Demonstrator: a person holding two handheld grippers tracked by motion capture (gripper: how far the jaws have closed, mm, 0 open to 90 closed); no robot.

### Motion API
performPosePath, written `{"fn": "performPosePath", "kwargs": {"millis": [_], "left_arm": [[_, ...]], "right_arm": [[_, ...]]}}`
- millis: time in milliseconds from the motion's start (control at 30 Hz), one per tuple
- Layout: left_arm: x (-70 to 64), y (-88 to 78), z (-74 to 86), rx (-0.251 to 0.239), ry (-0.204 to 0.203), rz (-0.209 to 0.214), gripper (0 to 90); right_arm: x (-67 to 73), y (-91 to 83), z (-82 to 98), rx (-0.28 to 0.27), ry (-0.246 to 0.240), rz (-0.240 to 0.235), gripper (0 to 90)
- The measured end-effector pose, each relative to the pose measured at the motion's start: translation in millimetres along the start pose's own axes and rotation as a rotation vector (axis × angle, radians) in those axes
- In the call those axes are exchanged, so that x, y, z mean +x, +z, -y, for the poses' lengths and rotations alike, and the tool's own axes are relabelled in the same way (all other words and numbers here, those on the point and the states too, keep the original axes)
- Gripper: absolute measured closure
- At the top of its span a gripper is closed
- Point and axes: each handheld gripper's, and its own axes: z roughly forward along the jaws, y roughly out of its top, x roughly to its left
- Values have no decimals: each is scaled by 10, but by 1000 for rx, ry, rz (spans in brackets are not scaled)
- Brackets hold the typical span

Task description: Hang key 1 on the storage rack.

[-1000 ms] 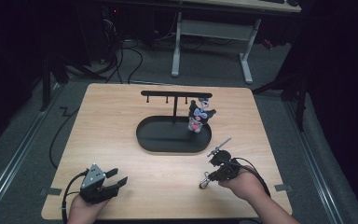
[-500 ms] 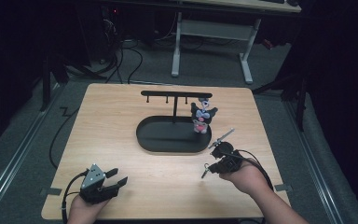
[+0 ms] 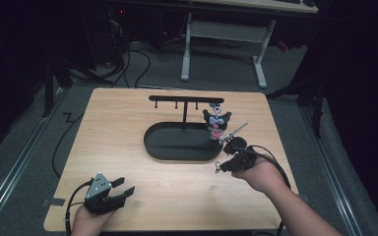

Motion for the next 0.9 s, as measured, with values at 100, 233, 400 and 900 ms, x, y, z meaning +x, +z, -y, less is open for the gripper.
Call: {"fn": "performPosePath", "kwargs": {"millis": [100,233,400,900], "left_arm": [[8,-10,2,-1,-1,1,461],[22,-13,3,-5,-5,0,460],[37,-29,4,-10,-11,-2,460],[51,-29,11,-13,-16,-2,458]], "right_arm": [[-10,-44,-75,-1,2,2,893],[-18,-93,-181,0,4,2,893],[-57,-136,-306,-2,12,0,893],[-126,-230,-644,-3,12,5,892]]}}
